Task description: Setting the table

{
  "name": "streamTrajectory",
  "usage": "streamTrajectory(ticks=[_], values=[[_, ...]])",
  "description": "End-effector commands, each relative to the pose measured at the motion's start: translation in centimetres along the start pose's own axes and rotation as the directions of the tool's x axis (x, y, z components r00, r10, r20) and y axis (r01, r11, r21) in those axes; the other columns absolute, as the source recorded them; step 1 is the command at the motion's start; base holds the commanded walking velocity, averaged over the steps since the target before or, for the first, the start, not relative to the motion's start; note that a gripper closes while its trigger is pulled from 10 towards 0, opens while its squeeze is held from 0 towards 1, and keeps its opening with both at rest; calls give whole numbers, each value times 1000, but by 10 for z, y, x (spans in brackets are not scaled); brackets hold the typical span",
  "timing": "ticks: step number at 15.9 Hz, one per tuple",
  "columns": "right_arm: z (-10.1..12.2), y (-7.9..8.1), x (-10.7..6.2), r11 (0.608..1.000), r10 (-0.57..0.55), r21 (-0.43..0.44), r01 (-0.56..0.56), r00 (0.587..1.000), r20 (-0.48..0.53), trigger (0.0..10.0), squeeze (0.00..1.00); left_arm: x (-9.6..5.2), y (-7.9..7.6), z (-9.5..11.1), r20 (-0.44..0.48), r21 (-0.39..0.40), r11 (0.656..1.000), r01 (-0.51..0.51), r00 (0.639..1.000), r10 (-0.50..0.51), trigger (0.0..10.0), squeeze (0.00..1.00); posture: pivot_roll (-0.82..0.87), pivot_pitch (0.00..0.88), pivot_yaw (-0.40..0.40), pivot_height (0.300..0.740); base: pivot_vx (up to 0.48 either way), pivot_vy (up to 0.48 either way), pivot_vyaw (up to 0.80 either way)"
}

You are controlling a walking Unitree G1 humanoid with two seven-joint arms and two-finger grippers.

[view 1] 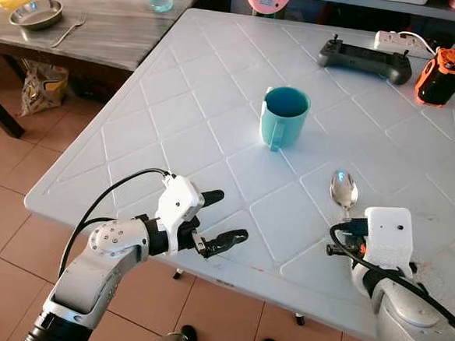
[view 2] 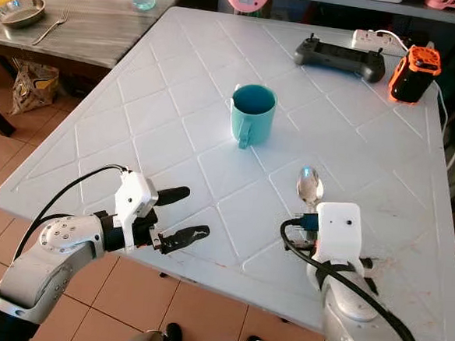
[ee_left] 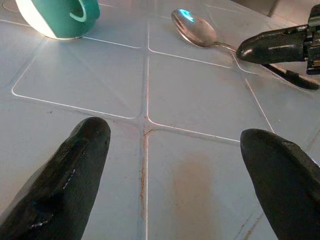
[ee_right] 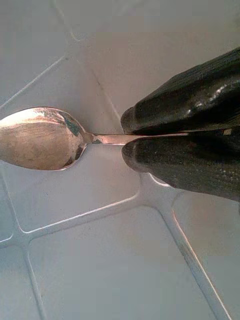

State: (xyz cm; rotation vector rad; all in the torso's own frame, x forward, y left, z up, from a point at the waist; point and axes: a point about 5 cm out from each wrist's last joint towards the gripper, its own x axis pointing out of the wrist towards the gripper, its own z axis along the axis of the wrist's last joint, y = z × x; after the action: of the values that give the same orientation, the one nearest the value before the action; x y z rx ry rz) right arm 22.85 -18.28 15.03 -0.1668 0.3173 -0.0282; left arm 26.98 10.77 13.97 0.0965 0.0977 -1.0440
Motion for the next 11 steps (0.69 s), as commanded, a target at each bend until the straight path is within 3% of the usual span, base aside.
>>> streamTrajectory(ticks=[1, 2, 3, 11], values=[[-10, -1, 4, 1000, -6, -11, 6, 999, -42, 5765, 0, -3, -1, -7, -35, -3, 1000, -4, 999, 4, 10000, 0, 25, 231, 86, 740, 0, 0, 0], [-8, -3, 7, 999, -37, 12, 38, 999, -26, 10000, 902, -3, -1, -7, -34, -2, 1000, -5, 999, 5, 10000, 0, 26, 230, 85, 740, 0, 0, 0], [-6, -4, 9, 997, -65, 32, 65, 998, -11, 10000, 1000, -3, -2, -7, -34, -2, 1000, -5, 999, 5, 10000, 0, 27, 230, 85, 740, 0, 0, 0], [-5, 17, 11, 989, -112, 107, 106, 993, 46, 10000, 1000, -4, -4, 4, -27, 10, 1000, -4, 1000, 4, 10000, 0, 29, 230, 88, 740, 0, 0, 0]])
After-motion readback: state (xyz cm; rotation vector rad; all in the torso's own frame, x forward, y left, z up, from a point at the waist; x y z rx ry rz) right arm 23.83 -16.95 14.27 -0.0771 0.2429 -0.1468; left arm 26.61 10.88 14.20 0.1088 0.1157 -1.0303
